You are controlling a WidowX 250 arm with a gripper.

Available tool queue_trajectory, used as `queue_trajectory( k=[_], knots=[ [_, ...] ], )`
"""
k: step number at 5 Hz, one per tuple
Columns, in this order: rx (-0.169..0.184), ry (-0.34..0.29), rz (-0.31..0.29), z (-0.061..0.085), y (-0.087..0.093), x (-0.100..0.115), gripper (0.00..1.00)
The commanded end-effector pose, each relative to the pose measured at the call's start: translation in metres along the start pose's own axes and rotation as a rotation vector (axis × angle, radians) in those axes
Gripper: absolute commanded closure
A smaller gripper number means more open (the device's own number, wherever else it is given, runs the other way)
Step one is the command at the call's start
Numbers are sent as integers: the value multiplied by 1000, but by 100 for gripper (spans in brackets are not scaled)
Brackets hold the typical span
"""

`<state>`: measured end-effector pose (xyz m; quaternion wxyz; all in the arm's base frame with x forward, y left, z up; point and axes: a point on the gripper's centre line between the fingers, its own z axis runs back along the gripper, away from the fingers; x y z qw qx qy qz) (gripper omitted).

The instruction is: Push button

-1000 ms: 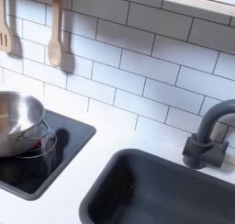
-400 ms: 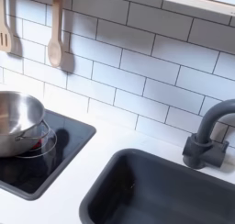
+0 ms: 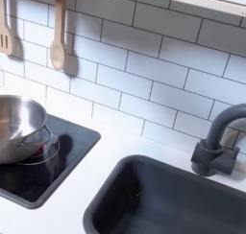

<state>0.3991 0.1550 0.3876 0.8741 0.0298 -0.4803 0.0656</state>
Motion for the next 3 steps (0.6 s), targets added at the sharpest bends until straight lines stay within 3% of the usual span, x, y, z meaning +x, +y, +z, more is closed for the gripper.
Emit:
queue_trajectory(
  k=[1,3],
  knots=[
    [-8,-10,-3,6,-1,1,100],
    [3,-15,-14,14,0,-4,100]
  ],
)
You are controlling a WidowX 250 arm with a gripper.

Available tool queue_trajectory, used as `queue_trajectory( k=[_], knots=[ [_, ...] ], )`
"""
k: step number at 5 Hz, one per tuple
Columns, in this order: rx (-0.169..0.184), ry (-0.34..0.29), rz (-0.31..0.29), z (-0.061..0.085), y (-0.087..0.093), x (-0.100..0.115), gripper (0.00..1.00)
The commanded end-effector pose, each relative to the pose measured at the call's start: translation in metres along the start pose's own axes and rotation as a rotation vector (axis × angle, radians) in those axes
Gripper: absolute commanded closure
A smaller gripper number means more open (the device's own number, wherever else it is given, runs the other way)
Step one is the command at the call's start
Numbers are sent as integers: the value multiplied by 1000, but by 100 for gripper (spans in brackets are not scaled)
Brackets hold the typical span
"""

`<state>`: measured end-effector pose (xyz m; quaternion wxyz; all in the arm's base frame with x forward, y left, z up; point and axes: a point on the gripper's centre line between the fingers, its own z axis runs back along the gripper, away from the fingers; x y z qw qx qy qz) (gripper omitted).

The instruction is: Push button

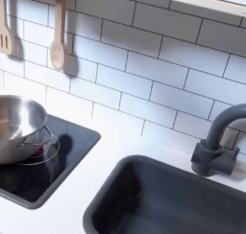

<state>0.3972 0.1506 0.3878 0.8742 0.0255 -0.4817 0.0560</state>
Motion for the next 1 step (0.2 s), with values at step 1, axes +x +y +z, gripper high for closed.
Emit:
queue_trajectory(
  k=[1],
  knots=[
    [-9,-10,-14,4,-8,-2,0]
  ],
)
